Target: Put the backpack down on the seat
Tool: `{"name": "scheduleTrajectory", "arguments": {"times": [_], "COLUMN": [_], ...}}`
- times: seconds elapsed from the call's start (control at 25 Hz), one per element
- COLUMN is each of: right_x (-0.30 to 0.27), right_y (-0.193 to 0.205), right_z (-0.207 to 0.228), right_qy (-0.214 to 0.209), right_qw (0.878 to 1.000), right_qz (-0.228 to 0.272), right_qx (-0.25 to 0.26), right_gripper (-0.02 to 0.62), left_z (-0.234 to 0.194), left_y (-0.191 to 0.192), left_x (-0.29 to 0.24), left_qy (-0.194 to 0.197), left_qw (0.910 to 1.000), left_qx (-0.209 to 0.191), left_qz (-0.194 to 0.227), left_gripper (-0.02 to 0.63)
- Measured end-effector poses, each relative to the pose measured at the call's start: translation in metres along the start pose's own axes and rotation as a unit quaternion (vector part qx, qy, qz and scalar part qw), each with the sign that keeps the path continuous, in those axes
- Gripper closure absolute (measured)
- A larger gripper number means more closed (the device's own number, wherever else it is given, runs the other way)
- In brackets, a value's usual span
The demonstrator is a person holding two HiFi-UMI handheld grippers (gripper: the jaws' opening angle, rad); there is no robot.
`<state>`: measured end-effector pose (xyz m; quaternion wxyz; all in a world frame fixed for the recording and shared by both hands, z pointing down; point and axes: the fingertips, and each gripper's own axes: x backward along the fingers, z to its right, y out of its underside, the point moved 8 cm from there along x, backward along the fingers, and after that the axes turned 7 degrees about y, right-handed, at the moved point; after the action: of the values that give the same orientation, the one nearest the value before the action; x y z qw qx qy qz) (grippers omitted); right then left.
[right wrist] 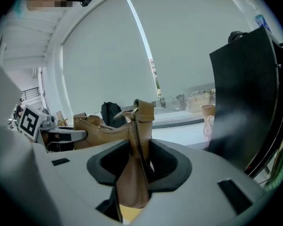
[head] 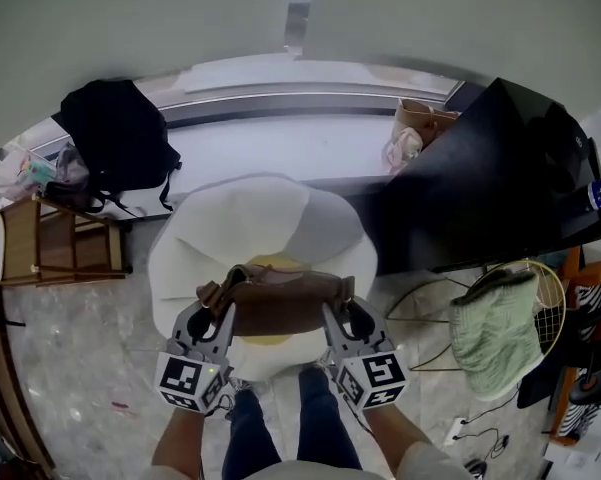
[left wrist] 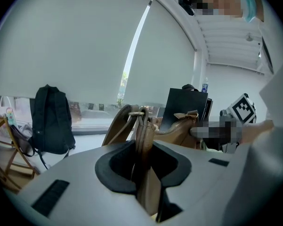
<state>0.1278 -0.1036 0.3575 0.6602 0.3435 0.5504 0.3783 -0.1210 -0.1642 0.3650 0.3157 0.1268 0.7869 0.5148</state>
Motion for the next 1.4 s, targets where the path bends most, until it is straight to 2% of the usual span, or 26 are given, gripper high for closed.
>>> {"name": "scheduleTrajectory", "arguments": {"times": [0.56,0.96,1.4], "right_x": [-0.075,-0.115,-0.15], "right_y": [0.077,0.147,0.205], "right_z": [0.034,0.057,0.08], "right_qy": [-0.009,-0.003,-0.008], "right_qw": [1.0,1.0,0.999], "right_qz": [-0.012,-0.029,-0.038], "right_qx": [0.006,-0.005,0.002], "right_gripper": [0.442,0.442,0.442], "left_z": [-0.038,-0.055,-0.072], "left_y": [0.081,0.148,0.204], "left_x": [-0.063,-0.104,-0.142], "left_qy": [-0.013,-0.017,-0.015], "left_qw": [0.9997,0.9991,0.9991], "left_qx": [0.016,0.024,0.021], "left_qz": [-0.012,-0.03,-0.035], "left_gripper": [0.511,0.511,0.511]}}
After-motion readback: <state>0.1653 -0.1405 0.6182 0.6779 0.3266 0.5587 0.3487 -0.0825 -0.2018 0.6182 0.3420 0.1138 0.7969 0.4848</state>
